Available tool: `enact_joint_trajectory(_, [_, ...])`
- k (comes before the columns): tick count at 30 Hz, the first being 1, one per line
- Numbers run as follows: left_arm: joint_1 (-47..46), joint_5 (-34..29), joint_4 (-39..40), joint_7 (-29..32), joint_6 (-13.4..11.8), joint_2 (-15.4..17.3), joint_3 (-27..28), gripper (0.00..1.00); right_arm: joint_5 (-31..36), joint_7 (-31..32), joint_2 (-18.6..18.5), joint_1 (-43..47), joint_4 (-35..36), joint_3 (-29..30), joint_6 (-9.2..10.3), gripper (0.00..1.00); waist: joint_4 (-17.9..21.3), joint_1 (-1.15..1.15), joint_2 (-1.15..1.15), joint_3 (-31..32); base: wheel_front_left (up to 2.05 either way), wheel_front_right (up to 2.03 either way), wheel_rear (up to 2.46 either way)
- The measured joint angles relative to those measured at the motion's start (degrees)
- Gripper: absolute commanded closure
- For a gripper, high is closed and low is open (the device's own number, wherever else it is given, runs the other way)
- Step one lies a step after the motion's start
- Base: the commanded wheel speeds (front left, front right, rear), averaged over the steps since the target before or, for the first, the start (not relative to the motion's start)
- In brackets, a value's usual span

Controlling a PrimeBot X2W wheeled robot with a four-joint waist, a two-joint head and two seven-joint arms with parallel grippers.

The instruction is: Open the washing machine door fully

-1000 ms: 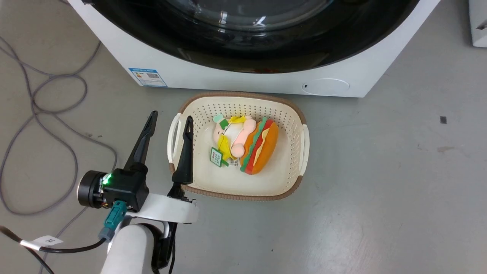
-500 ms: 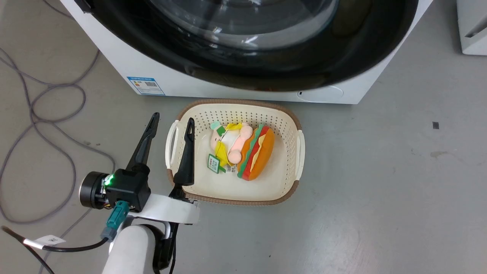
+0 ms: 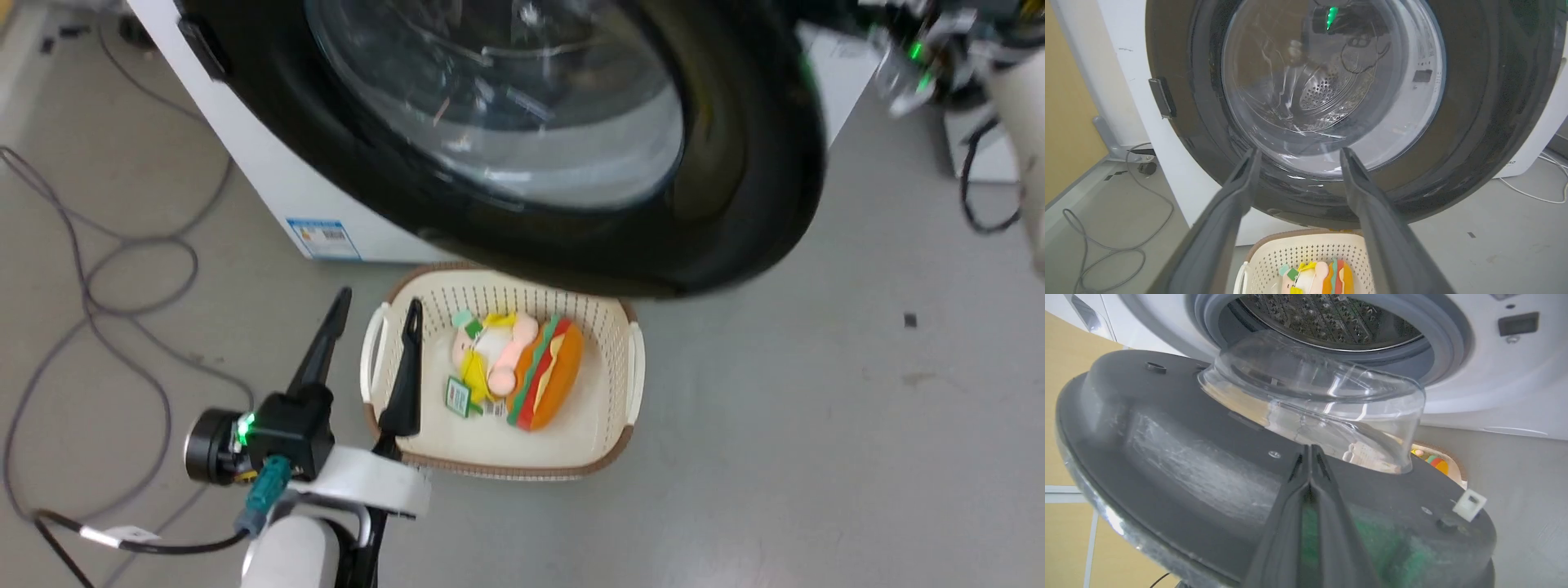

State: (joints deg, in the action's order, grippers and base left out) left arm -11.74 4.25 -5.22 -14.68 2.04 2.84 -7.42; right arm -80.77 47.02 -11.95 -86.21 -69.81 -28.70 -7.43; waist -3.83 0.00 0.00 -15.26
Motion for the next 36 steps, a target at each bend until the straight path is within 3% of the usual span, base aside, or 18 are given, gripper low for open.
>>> enact_joint_trajectory(18, [9.92, -0.81, -2.97, -0.01, 0.16, 1.23, 0.31, 0.00, -2.44, 6.10, 1.53, 23.35, 16.30, -2.33, 0.00, 1.00, -0.08, -0.01, 0.00, 12.70, 0.00, 0.00, 0.00])
enact_joint_trajectory(36, [11.48, -0.93, -3.56, -0.01, 0.34, 1.21, -0.02, 0.00, -2.98, 10.95, 3.92, 35.50, 35.74, -3.97, 0.00, 1.00, -0.75, 0.00, 0.00, 12.99, 0.00, 0.00, 0.00])
